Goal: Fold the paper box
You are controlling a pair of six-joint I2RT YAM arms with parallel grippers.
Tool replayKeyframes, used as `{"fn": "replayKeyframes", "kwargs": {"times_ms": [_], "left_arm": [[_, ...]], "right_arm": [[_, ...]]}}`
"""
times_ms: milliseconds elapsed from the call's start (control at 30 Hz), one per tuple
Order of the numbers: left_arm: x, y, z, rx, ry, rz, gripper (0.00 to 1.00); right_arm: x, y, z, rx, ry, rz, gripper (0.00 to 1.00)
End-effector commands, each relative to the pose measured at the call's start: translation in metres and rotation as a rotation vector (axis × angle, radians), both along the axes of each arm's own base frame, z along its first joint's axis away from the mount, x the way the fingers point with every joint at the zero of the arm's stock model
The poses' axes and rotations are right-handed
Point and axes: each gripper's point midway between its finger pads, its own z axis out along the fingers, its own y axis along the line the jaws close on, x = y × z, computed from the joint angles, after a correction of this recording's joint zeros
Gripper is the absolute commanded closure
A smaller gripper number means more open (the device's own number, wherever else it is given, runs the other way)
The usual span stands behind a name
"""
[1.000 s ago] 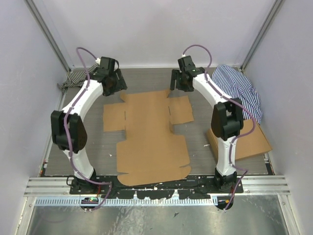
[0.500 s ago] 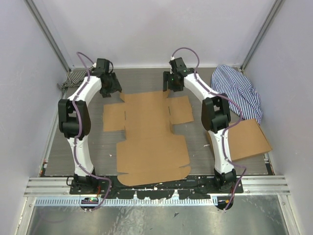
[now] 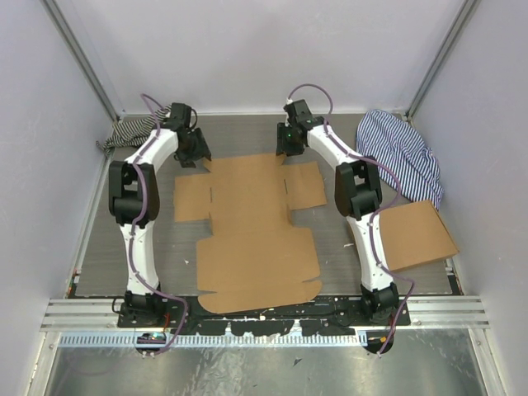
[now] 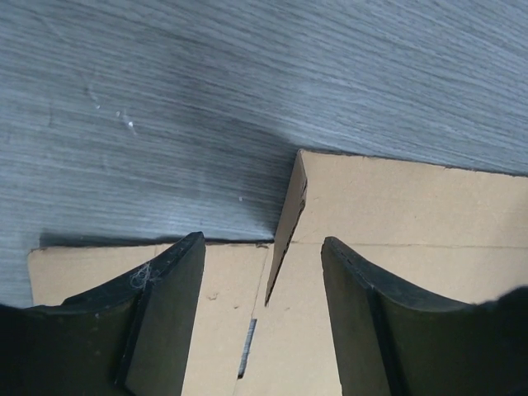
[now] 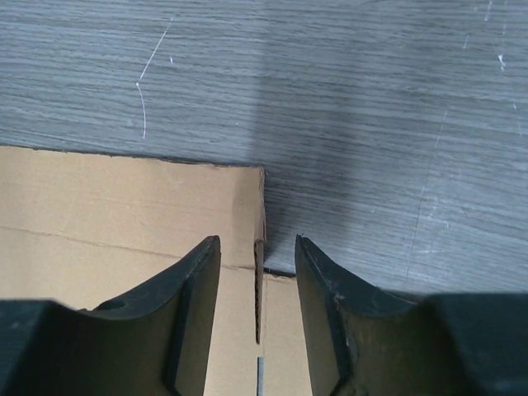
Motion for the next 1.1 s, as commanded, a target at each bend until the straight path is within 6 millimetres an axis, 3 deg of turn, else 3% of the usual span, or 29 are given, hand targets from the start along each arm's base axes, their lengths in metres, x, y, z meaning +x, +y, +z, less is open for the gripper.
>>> {"fn": "replayKeyframes", "kwargs": {"times_ms": [0, 100, 167, 200, 300, 433, 567, 700, 867, 933, 1067], "left_arm": [[0.019, -0.007, 0.007, -0.047, -0.042, -0.001, 0.37], [0.022, -0.010, 0.003, -0.056, -0.039, -0.004, 0.53], [0.024, -0.011, 0.005, -0.062, -0.045, -0.006, 0.95], [0.025, -0.013, 0.008, -0.072, -0.052, -0.010, 1.00], [0.026, -0.016, 0.028, -0.093, -0.095, -0.018, 1.00], [0.019, -0.014, 0.063, -0.091, -0.159, -0.032, 1.00], [0.002, -0.014, 0.101, -0.103, -0.231, -0.058, 1.00], [-0.022, -0.013, 0.139, -0.106, -0.313, -0.086, 1.00], [-0.057, -0.011, 0.180, -0.075, -0.419, -0.152, 0.79], [-0.071, -0.005, 0.198, -0.048, -0.469, -0.157, 0.52], [-0.098, 0.003, 0.241, -0.017, -0.606, -0.181, 0.25]], "right_arm": [[0.014, 0.009, 0.027, 0.055, -0.065, 0.016, 0.57], [0.015, 0.010, 0.026, 0.056, -0.063, 0.021, 0.69], [0.014, 0.012, 0.026, 0.062, -0.064, 0.032, 0.79], [0.014, 0.012, 0.027, 0.064, -0.065, 0.034, 0.82], [0.013, 0.012, 0.037, 0.075, -0.093, 0.036, 0.89], [0.010, 0.007, 0.068, 0.097, -0.180, 0.008, 0.92], [0.001, 0.000, 0.115, 0.131, -0.366, -0.002, 0.95], [-0.018, -0.006, 0.146, 0.152, -0.534, 0.007, 0.95], [-0.046, -0.007, 0.168, 0.208, -0.655, 0.061, 0.95], [-0.060, -0.007, 0.183, 0.227, -0.743, 0.090, 0.95], [-0.096, -0.011, 0.221, 0.218, -1.010, 0.146, 0.95]]}}
